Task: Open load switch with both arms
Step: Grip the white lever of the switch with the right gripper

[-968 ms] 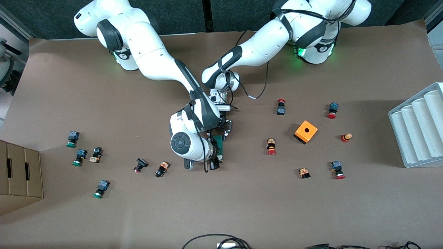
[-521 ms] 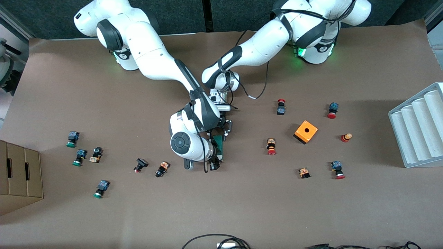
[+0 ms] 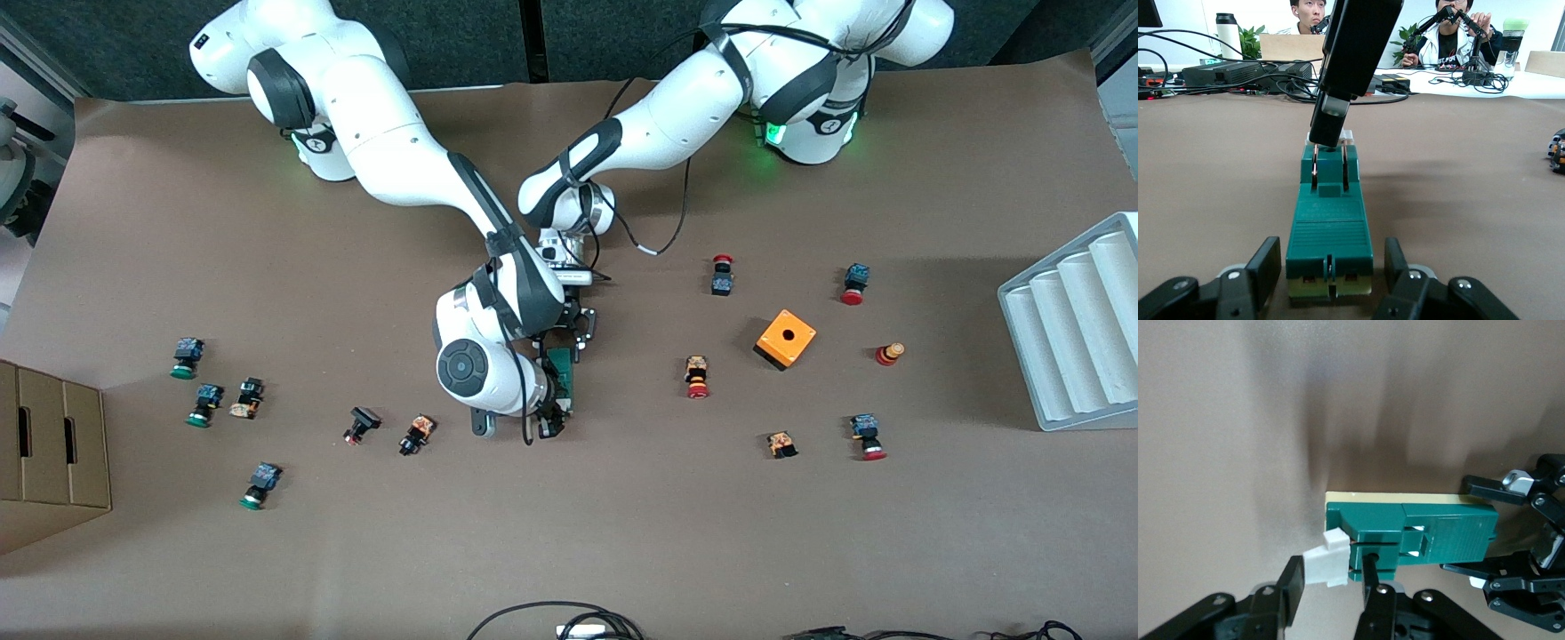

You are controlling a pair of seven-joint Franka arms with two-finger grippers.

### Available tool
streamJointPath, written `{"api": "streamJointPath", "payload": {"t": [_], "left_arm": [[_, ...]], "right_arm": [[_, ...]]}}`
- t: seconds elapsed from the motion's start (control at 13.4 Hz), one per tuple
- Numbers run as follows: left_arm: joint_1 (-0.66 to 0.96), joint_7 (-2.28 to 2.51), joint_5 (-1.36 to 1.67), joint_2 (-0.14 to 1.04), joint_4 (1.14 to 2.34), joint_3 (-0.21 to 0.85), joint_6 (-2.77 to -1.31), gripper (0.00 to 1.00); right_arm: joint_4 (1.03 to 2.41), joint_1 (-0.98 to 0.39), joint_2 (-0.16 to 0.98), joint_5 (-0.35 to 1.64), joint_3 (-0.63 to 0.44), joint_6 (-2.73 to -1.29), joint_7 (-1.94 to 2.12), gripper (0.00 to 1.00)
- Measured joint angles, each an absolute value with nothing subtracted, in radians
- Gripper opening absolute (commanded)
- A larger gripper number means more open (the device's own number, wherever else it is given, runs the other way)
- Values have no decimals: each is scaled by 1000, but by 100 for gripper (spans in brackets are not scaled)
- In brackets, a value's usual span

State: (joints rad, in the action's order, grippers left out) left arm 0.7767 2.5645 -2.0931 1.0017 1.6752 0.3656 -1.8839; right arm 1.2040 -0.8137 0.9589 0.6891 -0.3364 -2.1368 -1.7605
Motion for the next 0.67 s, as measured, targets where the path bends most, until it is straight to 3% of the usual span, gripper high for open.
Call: {"api": "streamJointPath", "payload": {"t": [0.67], "left_arm": [[777,2564,-2093,1002,1675,366,-1884,71]], "right_arm": [[1229,-814,930,683,-330,-2131,-1759,43]]}}
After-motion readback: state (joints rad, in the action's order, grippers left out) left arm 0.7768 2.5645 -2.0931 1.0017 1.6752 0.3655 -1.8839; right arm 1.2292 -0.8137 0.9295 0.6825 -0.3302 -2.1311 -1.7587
